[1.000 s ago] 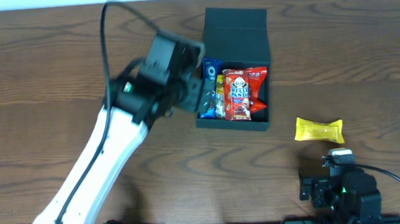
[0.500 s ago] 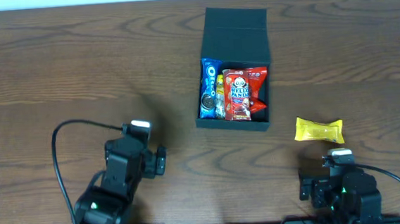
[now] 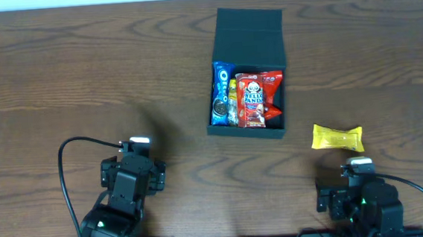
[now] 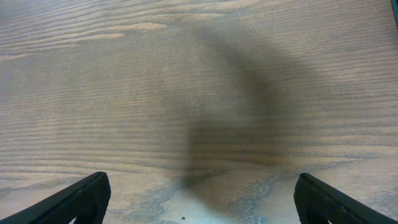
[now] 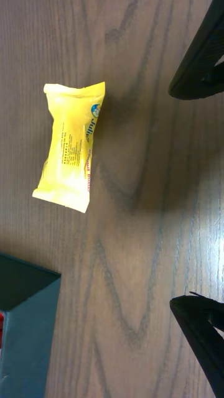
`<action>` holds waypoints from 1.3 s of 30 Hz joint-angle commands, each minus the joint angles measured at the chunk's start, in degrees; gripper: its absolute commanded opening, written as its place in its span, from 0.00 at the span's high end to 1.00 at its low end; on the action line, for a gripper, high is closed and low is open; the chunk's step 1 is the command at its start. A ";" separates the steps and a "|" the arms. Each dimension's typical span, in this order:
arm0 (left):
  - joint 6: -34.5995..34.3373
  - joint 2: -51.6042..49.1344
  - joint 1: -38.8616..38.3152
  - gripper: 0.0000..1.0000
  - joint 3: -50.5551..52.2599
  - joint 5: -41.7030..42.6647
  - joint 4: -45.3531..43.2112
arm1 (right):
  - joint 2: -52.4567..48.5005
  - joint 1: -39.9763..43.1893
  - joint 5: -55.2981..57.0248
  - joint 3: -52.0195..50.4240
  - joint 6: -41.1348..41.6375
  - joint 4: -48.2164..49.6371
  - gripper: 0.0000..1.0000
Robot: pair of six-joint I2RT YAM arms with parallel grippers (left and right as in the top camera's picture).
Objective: Pack container
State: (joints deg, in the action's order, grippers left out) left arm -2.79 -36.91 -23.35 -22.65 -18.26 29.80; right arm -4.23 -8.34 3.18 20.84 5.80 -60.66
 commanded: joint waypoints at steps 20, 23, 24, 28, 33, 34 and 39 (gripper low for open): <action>-0.20 0.17 0.20 0.05 0.11 -1.25 0.20 | -1.70 0.66 0.31 0.42 -0.52 -0.39 0.01; -0.20 0.17 0.20 0.05 0.11 -1.25 0.20 | -10.03 0.66 0.48 6.54 -0.61 1.46 0.01; -0.20 0.17 0.20 0.05 0.11 -1.25 0.20 | -13.03 0.66 0.92 9.49 -1.38 1.09 0.01; -0.20 0.17 0.20 0.05 0.11 -1.25 0.20 | -26.56 0.66 3.15 22.71 -3.37 1.36 0.01; -0.20 0.17 0.20 0.05 0.11 -1.25 0.20 | -43.69 0.15 5.18 40.52 -3.32 0.13 0.01; -0.20 0.17 0.20 0.05 0.11 -1.25 0.17 | -45.99 -0.09 5.16 43.50 -3.30 -0.59 0.01; -0.20 0.17 0.20 0.05 0.11 -1.25 0.17 | -54.07 -0.85 6.03 55.04 -3.76 -5.40 0.01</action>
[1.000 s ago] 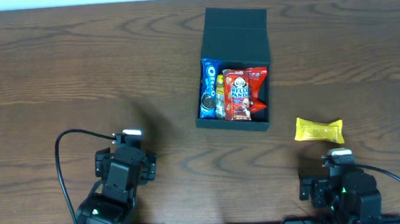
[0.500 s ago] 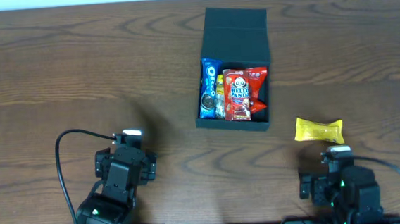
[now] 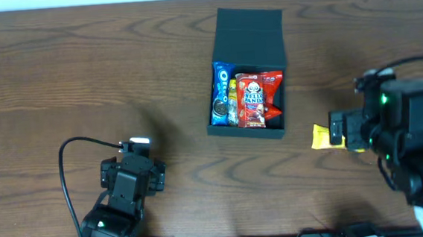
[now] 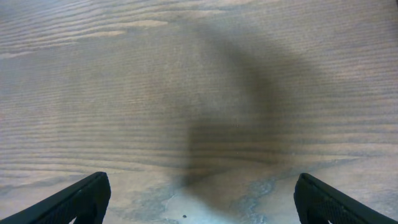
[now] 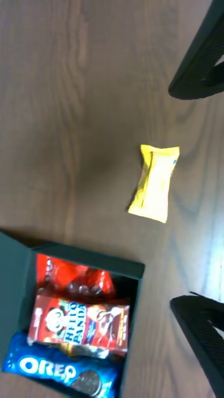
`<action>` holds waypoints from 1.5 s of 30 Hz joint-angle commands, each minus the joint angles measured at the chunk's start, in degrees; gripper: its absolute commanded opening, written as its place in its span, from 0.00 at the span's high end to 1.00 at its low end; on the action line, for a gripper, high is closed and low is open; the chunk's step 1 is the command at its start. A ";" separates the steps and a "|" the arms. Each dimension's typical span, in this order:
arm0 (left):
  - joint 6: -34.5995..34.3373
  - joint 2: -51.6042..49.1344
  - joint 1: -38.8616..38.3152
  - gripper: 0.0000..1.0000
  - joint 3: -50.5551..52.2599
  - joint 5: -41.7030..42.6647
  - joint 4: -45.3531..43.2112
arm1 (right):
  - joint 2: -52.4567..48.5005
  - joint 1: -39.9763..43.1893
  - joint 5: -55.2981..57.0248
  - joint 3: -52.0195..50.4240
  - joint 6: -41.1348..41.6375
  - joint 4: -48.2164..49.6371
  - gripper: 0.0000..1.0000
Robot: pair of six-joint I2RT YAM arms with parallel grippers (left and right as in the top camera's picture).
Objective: Pack container
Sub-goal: 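Reach the right gripper to the small yellow candy and grasp it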
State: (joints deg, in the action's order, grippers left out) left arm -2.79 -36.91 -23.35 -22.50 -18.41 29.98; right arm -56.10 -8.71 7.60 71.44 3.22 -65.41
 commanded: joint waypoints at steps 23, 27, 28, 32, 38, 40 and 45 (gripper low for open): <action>-0.22 0.17 0.20 0.05 -0.04 -1.09 0.02 | -17.35 4.94 -15.17 6.12 -8.17 -15.30 0.01; -0.20 0.17 0.20 0.05 -0.04 -1.09 0.02 | -20.02 4.50 -22.99 5.81 -7.93 -12.81 0.01; -0.20 0.17 0.20 0.05 -0.04 -1.07 0.00 | -20.48 4.50 -25.99 5.55 -7.80 -10.99 0.01; -0.20 0.17 0.20 0.05 -0.04 -1.09 0.02 | -21.97 4.57 -27.10 5.01 16.41 -4.59 0.01; -0.20 0.17 0.20 0.05 -0.04 -1.09 0.02 | -21.97 4.37 -5.86 2.08 69.66 -3.10 0.01; -0.20 0.17 0.20 0.05 -0.04 -1.09 0.00 | -21.97 3.74 -3.39 -1.33 79.78 -1.03 0.01; -0.20 0.17 0.20 0.05 -0.04 -1.09 0.00 | -21.97 4.66 -1.99 -10.91 85.29 8.20 0.01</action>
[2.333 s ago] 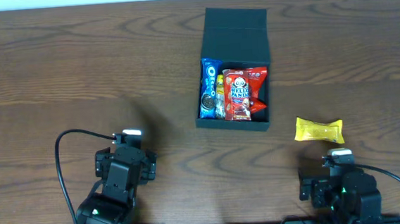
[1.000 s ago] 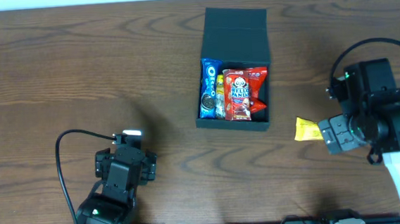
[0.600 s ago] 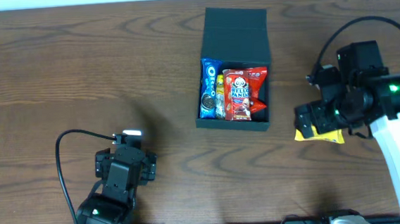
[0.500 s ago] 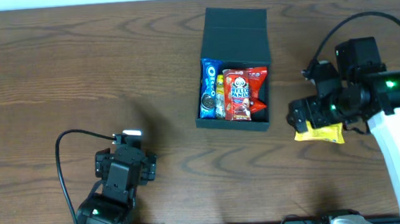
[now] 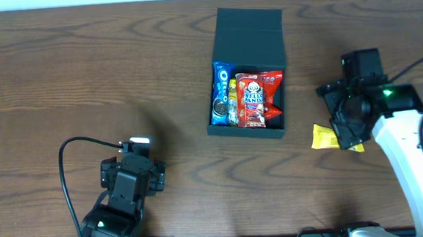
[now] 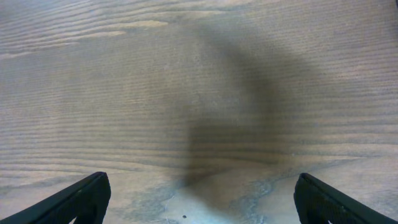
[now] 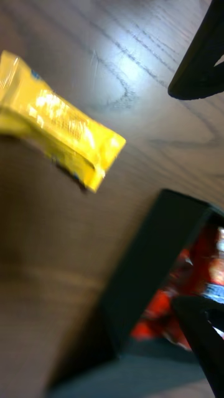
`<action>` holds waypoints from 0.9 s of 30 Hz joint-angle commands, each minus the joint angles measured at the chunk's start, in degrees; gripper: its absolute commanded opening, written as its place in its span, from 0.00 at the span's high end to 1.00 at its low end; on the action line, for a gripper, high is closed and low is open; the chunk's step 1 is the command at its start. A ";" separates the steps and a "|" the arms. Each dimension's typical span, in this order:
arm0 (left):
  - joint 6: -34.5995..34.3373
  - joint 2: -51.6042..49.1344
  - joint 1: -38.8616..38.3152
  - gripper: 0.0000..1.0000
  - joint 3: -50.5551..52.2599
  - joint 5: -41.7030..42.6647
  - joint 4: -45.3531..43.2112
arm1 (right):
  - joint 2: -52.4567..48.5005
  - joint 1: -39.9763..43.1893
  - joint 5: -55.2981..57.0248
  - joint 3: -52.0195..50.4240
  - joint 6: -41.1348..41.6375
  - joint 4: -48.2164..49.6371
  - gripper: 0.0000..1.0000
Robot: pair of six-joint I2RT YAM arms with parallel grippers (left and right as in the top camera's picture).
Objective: Pack container
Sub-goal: 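Reach the right gripper to the small yellow candy and grasp it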
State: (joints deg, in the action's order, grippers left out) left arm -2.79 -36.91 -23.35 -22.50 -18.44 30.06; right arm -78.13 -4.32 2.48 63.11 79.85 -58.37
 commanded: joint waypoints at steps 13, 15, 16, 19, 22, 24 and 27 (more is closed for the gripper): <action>-0.20 0.17 0.20 0.05 -0.04 -1.07 -0.09 | -3.13 4.72 10.14 -12.39 29.42 5.51 0.01; -0.20 0.17 0.20 0.05 -0.04 -1.07 -0.09 | -4.81 5.97 10.16 -12.39 29.44 5.75 0.01; -0.20 0.17 0.20 0.05 -0.04 -1.07 -0.09 | -5.55 6.32 10.16 -12.39 29.42 5.92 0.01; -0.20 0.17 0.20 0.05 -0.04 -1.07 -0.07 | -7.50 6.60 10.19 -12.39 29.38 7.37 0.01; -0.20 0.17 0.20 0.05 -0.04 -1.05 -0.09 | -9.97 6.73 9.49 -12.39 29.00 8.96 0.01; -0.20 0.17 0.20 0.05 -0.04 -1.07 -0.09 | -11.67 7.02 8.39 -12.33 27.65 10.27 0.01; -0.20 0.17 0.20 0.05 -0.04 -1.07 -0.07 | -13.79 7.52 6.91 -11.85 27.65 10.40 0.01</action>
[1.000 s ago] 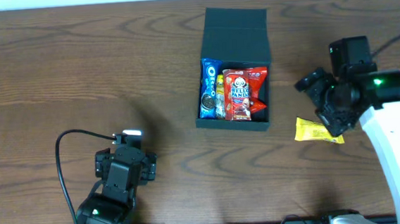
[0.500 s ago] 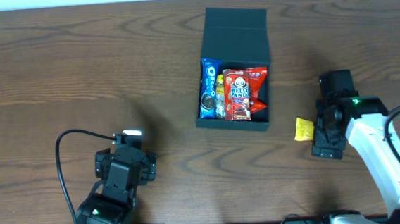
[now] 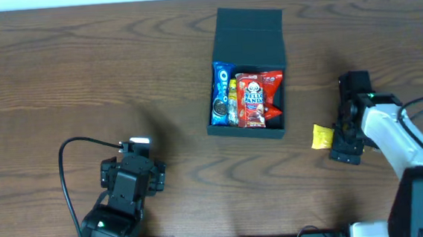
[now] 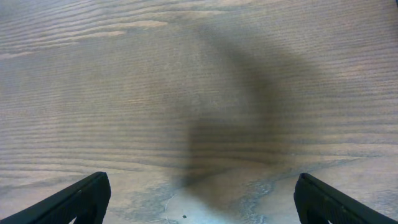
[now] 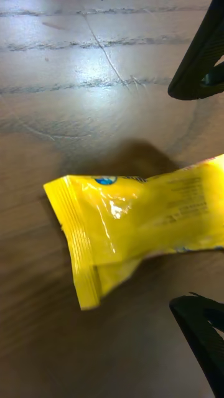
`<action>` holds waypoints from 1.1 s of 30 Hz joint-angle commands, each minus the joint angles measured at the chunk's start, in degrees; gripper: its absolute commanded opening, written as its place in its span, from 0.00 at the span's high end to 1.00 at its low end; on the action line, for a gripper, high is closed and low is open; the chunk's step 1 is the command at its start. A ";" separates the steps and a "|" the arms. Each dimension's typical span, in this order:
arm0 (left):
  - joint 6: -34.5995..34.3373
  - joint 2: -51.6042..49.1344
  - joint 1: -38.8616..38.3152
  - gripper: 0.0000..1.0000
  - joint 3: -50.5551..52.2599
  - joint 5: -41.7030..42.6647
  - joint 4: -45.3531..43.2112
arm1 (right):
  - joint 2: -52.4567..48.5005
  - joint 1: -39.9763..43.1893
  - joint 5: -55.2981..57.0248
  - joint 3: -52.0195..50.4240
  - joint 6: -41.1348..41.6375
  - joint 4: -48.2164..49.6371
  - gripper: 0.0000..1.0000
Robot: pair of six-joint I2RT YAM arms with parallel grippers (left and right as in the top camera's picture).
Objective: Pack container
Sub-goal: 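Reach the right gripper to the small yellow candy and grasp it, then carry the yellow candy into the box and release it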
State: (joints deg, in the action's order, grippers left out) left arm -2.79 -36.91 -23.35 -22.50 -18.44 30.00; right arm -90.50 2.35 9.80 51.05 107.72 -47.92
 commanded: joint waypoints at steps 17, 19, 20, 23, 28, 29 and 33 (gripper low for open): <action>-0.20 0.17 0.20 0.05 -0.04 -1.07 -0.02 | -8.57 1.07 -3.23 3.72 -6.27 0.76 0.01; -0.20 0.17 0.20 0.05 -0.04 -1.07 -0.02 | -8.63 1.05 -3.23 3.72 -6.27 0.79 0.03; -0.20 0.17 0.20 0.05 -0.04 -1.07 0.00 | -8.68 1.05 -3.23 3.72 -6.27 0.76 0.11; -0.20 0.17 0.20 0.05 -0.04 -1.07 -0.02 | -8.90 1.05 -3.23 3.72 -6.27 0.52 0.25; -0.20 0.17 0.20 0.05 -0.04 -1.07 -0.02 | -9.01 1.05 -3.19 3.72 -6.25 -1.25 0.50; -0.20 0.17 0.20 0.05 -0.04 -1.07 -0.02 | -9.01 1.05 -3.21 3.72 -6.25 -1.57 0.57; -0.20 0.17 0.20 0.05 -0.04 -1.05 0.00 | -9.01 1.05 -3.19 3.72 -6.25 -2.71 0.69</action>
State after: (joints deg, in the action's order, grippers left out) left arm -2.79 -36.91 -23.35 -22.50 -18.44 30.00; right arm -98.96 2.72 5.96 54.02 101.30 -50.11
